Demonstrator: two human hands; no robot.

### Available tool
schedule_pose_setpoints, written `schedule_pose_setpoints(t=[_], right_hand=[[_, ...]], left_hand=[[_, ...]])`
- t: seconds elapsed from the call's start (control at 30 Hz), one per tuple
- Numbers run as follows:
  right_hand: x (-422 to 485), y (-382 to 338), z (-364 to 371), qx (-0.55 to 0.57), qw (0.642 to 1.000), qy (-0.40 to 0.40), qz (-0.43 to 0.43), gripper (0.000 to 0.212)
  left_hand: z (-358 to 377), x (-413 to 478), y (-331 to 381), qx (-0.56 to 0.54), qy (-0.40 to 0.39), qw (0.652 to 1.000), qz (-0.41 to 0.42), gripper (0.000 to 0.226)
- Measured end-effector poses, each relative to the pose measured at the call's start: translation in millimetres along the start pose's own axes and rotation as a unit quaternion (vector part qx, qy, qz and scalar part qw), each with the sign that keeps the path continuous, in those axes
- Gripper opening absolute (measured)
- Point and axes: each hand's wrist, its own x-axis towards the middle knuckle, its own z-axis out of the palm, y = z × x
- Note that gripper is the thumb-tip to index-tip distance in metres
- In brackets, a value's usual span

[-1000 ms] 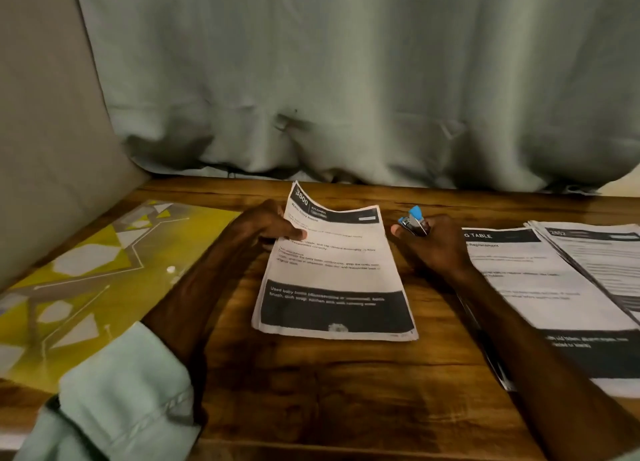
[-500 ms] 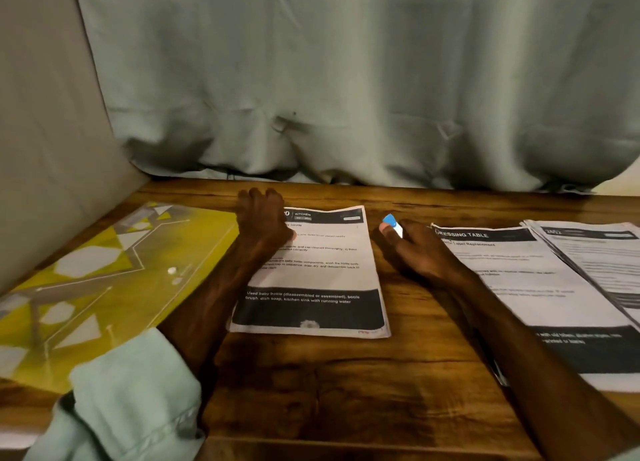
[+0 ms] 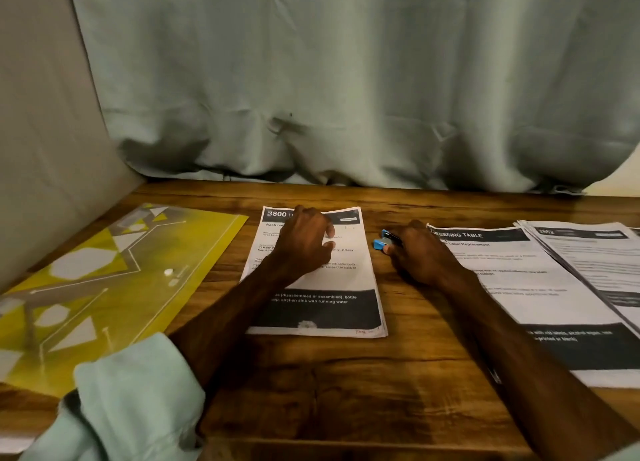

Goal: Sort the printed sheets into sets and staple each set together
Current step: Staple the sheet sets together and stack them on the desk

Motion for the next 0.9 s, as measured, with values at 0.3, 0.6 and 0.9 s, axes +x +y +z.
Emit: schedule_pose_setpoints(t=[0.3,0.6,0.9], right_hand=[[5.2,1.7,6.2,0.016,1.000,0.015,-0.003,0.034],[14.8,3.6,11.9,-0.016,0.999,0.048,-0.013,0.033],[12.8,18.1,-23.4,0.090,0.991,0.100,-0.009,0.014]], left_hand=[[7.9,-3.3,10.5,-0.021,0.008,0.999,0.047,0.028],[25.2,-6.0,22.7,-0.021,-0.023,0.979,0.203,0.035],[17.8,-12.3,43.9,-0.014,-0.113,0.963,0.243,0.031]])
